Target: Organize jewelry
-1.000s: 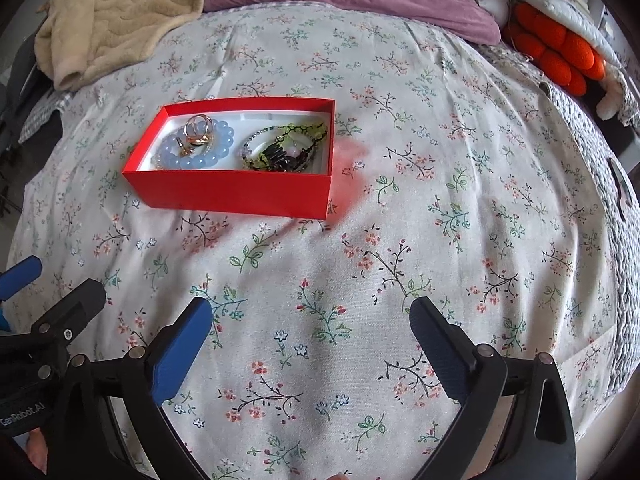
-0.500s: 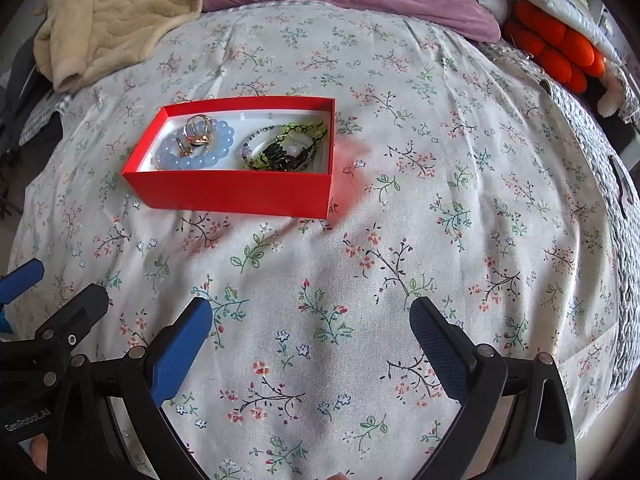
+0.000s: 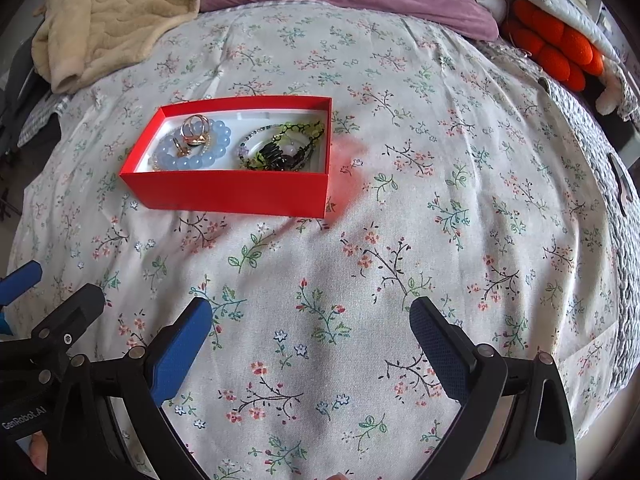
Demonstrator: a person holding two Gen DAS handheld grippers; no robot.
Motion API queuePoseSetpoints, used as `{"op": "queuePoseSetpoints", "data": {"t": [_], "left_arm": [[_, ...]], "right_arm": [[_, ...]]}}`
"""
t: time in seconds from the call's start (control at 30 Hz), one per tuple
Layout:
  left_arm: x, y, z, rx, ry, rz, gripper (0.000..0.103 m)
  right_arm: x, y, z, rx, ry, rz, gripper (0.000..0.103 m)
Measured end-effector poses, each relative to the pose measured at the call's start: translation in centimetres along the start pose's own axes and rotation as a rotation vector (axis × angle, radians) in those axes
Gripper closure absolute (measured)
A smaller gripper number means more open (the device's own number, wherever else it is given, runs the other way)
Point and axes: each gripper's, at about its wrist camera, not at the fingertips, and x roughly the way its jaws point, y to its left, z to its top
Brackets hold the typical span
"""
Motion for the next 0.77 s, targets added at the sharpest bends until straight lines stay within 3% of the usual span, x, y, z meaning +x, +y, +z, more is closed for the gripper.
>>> {"op": "queuePoseSetpoints", "data": {"t": [0.77], "left_arm": [[0.30,0.47,-0.16,-0.015,-0.014,0.041,0.001]], "right_arm": [[0.19,0.31,-0.35,0.001,-0.013,-0.017,0.003]]}}
